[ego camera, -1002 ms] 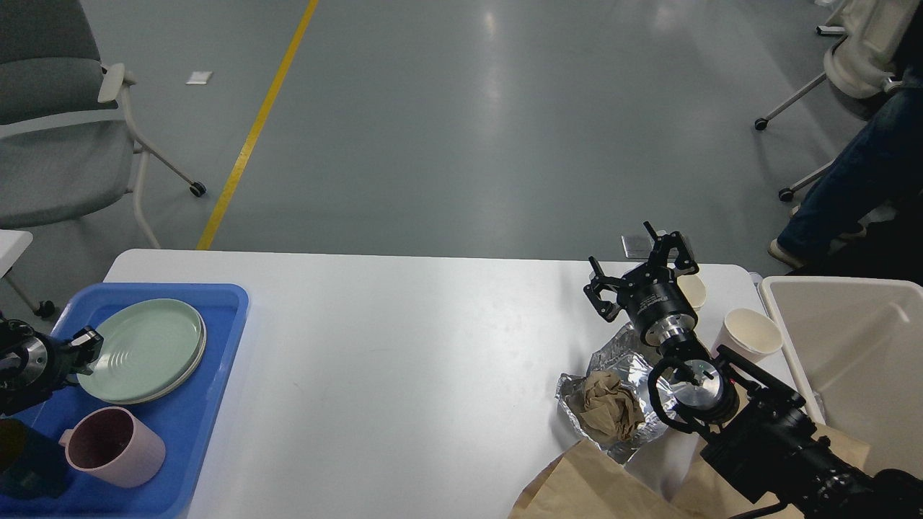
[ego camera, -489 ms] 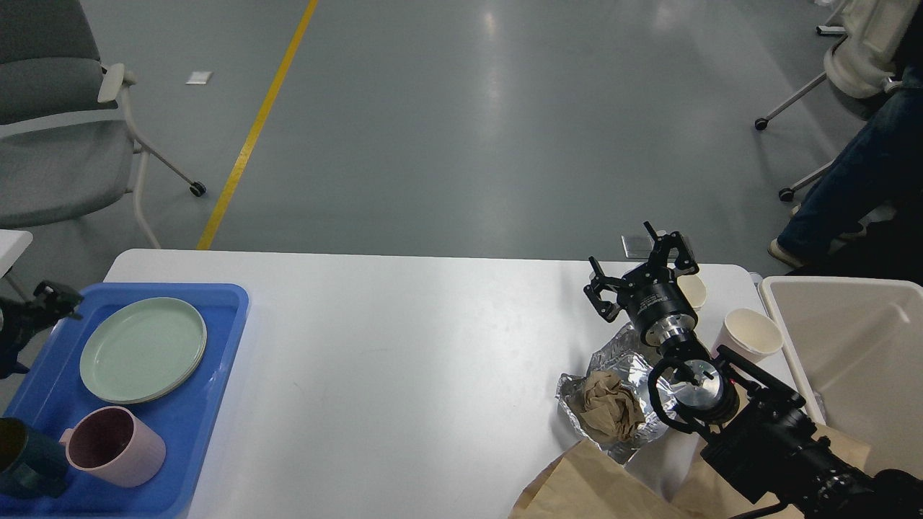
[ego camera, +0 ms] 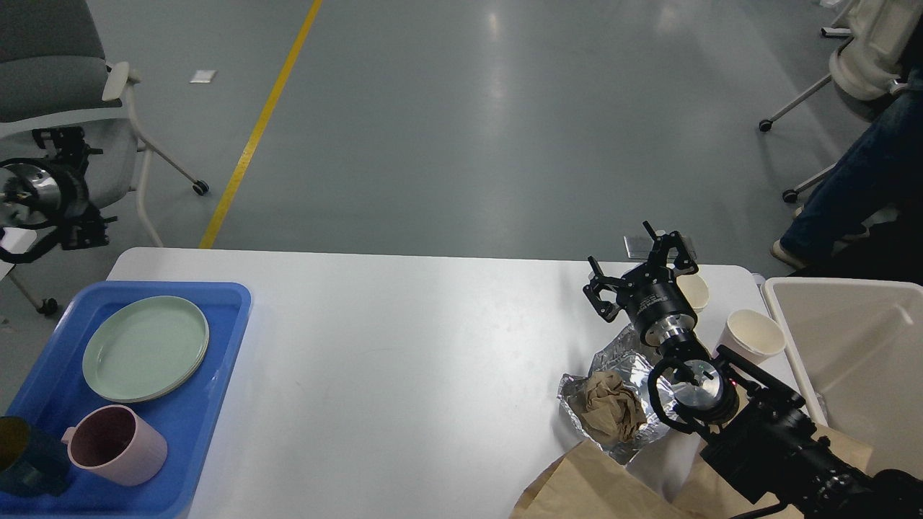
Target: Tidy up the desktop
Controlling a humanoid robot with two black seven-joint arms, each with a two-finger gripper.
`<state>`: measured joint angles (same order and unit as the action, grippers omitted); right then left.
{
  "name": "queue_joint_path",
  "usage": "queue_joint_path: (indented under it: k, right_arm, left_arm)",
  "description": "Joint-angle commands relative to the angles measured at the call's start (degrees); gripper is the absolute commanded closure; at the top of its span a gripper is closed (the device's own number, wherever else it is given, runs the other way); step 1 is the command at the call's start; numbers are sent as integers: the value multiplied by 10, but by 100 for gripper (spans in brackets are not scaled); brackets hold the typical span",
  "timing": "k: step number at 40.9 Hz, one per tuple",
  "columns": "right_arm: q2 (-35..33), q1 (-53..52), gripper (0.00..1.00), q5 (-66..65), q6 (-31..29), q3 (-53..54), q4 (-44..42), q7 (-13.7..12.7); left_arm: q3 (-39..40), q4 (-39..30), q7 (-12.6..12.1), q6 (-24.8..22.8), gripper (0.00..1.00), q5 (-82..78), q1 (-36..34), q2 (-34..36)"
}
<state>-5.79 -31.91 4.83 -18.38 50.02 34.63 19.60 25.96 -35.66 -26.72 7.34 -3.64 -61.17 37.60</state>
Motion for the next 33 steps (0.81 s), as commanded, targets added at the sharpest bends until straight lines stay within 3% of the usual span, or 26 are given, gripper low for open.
queue_joint_path:
  k: [1,8,11,14,20,28,33]
  right_arm:
    - [0,0,0,0,1,0,0,0]
    - [0,0,0,0,0,0,-1,0]
    - [0,0,0,0,0,0,-1,0]
    - [0,0,0,0,1,0,-1,0]
    - [0,0,0,0,1,0,-1,0]
    - [0,0,0,0,1,1,-1,0]
    - [0,0,0,0,1,0,-1,0]
  left_arm:
    - [23,0,79,57,3,4,-3,-55]
    - [32,15,184,67,3,-2,-3,-115]
    - [44,25,260,66,3,6,0,-134]
    - [66,50,300,69,3,10,0,-150]
    - [142,113,305,86,3,19,-5,-208]
    - [260,114,305,87,3,22,-1,-270]
    - [268,114,305,88,3,14,5,-275]
